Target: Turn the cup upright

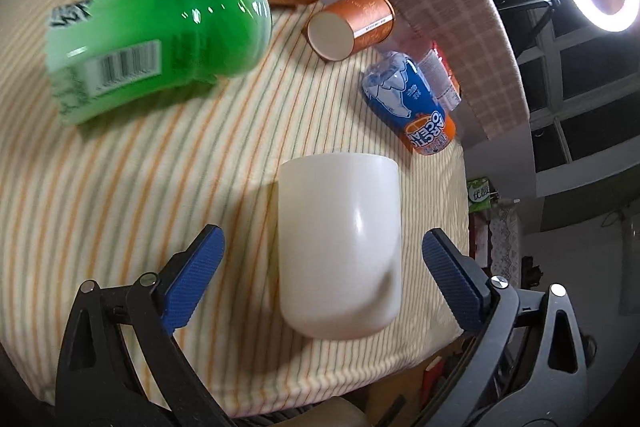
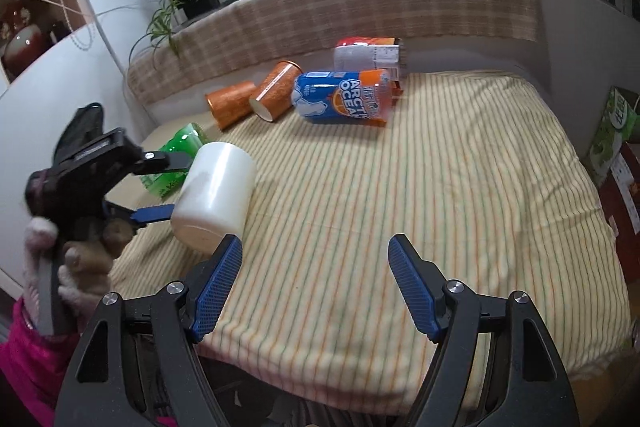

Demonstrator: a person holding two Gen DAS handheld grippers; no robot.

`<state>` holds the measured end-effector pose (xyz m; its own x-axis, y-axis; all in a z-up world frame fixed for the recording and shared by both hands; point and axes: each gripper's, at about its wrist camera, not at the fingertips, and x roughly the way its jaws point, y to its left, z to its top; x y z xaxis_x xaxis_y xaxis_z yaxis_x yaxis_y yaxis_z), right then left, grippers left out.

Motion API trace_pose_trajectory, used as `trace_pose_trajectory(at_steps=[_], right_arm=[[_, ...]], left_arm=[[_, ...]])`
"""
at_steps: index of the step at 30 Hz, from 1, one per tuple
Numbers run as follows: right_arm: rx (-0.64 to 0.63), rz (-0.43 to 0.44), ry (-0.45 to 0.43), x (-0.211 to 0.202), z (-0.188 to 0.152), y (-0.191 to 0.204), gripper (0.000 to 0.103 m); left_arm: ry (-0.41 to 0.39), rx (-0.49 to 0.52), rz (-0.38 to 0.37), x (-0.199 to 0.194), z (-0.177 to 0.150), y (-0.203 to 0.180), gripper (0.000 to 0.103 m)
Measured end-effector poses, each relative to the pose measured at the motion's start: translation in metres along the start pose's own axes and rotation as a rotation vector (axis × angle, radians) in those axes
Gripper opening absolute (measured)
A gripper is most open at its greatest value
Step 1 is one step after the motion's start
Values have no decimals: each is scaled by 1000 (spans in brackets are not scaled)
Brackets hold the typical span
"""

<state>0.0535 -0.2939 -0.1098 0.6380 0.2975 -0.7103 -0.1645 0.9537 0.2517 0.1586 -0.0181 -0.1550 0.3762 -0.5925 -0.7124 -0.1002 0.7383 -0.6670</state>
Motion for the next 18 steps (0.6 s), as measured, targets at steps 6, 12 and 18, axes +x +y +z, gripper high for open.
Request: trace_pose_trajectory(at_steps=[6, 12, 18], right_arm=[[-9, -20, -6, -2, -4, -3, 76], [-40, -43, -6, 0, -7, -1, 76], [-34, -49, -17, -2, -6, -2, 76]], left_arm=[[9, 8, 7, 11, 5, -5, 95], [31, 17, 24, 22, 8, -7, 85], [39, 47, 23, 26, 6, -12, 77]])
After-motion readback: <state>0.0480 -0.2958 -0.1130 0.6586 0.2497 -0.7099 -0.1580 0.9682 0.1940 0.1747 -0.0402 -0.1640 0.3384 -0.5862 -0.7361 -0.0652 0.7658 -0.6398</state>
